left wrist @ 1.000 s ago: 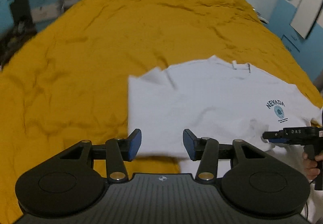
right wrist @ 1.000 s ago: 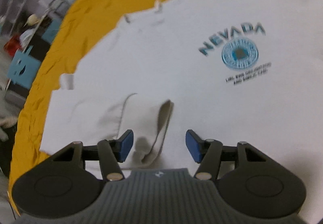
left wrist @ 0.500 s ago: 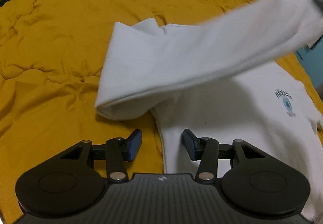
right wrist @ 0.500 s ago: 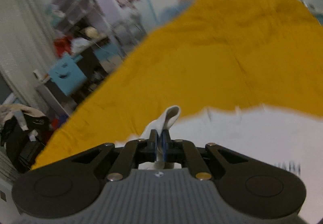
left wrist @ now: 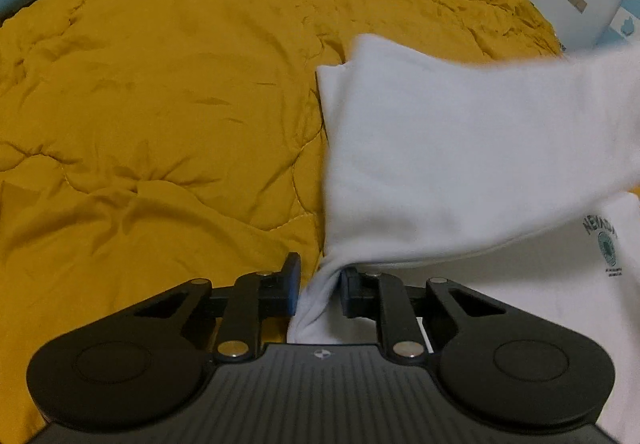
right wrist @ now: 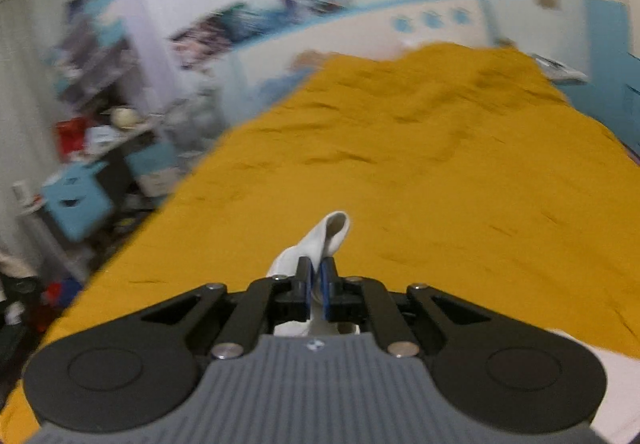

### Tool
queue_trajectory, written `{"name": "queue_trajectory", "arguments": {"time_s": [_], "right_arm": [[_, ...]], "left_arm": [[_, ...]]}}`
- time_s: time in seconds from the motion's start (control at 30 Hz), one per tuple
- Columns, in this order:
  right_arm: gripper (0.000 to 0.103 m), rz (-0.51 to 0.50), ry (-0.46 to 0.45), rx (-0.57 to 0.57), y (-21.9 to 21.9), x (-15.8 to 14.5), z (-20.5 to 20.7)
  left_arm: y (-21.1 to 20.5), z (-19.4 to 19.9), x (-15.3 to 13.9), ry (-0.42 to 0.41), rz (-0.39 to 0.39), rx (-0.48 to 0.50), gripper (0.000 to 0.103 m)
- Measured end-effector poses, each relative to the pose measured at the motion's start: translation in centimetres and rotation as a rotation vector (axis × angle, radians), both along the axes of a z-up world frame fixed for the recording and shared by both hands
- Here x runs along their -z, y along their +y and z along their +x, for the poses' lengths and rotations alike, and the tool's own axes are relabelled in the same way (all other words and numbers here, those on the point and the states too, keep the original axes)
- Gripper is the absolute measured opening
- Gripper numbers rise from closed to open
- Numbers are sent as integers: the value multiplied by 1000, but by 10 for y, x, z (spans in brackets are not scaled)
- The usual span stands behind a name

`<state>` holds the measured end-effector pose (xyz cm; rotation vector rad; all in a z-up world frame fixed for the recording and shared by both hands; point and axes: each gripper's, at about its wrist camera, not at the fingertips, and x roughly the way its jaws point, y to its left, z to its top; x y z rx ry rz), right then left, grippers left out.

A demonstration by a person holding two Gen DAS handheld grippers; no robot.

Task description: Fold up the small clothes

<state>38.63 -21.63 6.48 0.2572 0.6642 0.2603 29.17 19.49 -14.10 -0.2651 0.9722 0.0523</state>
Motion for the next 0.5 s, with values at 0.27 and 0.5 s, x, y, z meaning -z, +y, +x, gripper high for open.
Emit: {"name": "queue_trajectory", "arguments": {"time_s": [0.27,0.5], "right_arm": [[0,-70,304,205,-89,165,2],[0,-44,392,193,-103,223,-8]], "left_arm": [[-19,-3,1,24,95,24,21],[-2,-14,-23,109,16,126,24]]}}
